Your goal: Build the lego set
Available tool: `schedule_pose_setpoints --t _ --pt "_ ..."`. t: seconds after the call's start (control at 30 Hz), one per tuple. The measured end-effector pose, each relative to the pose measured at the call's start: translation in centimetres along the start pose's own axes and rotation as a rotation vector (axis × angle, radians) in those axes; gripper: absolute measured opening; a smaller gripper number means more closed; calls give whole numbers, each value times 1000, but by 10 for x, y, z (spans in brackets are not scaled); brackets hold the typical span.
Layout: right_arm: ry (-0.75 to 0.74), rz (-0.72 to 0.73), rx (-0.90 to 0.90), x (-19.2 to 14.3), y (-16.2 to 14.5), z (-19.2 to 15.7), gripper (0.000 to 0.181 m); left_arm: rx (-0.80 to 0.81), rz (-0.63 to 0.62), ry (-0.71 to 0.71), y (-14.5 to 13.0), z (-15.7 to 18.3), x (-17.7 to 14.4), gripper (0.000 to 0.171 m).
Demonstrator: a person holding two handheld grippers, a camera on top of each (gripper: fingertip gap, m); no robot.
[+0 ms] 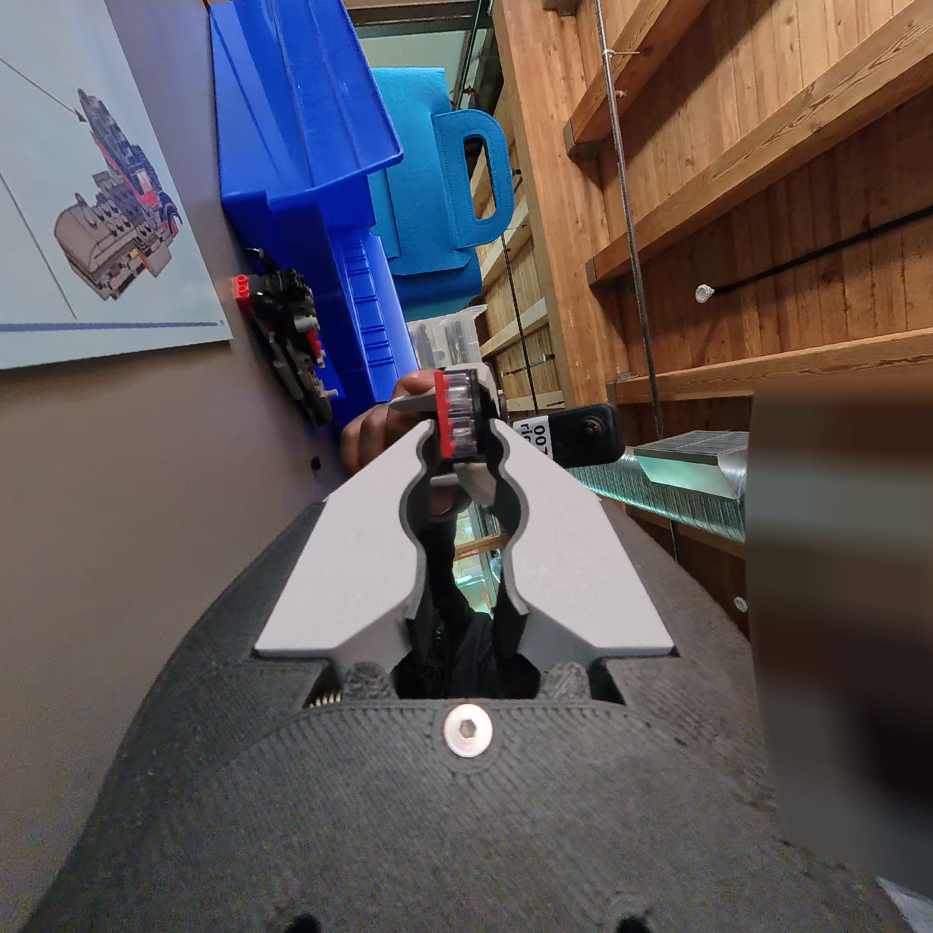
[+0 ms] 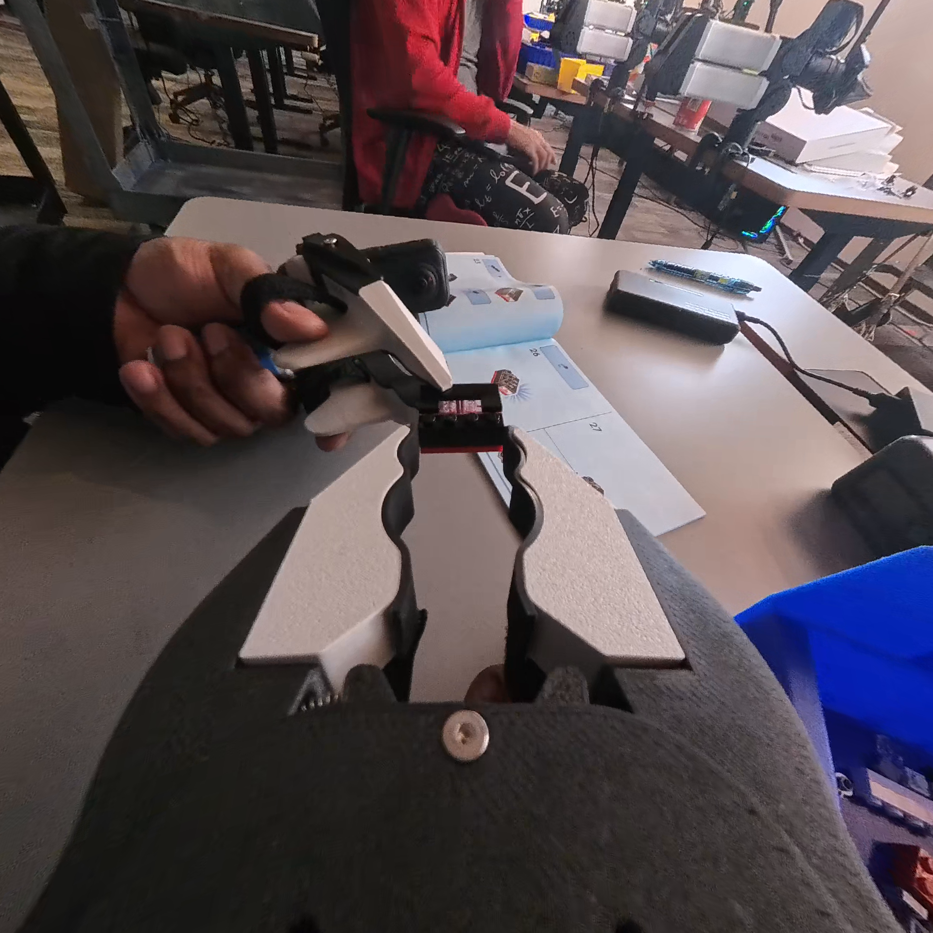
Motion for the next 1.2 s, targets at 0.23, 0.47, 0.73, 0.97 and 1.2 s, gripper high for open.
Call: schedule_pose_setpoints --t 0.23,0.47,0.73,0.97,1.2 --pt "0 1 19 1 -1 1 34 15 14 11 0 0 0 17" --pt "98 -149 10 -8 -10 -5 35 33 72 37 4 -1 -4 17" --pt "243 -442 -92 4 -39 -35 26 47 84 61 4 -2 -4 17" --pt "234 -469 -20 9 -43 -32 7 52 79 64 3 -2 -3 17" --pt "164 -482 130 9 -49 -17 8 52 77 64 3 -2 -3 18"
Point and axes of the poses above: each gripper's, where its closed fingertips meet, x out along the fingers, y out of its top, z = x × y across the jaws, the point moved 8 cm from there along -x, back along the fingers, and after that the axes turned 1 degree about x, right-handed, at the moved point
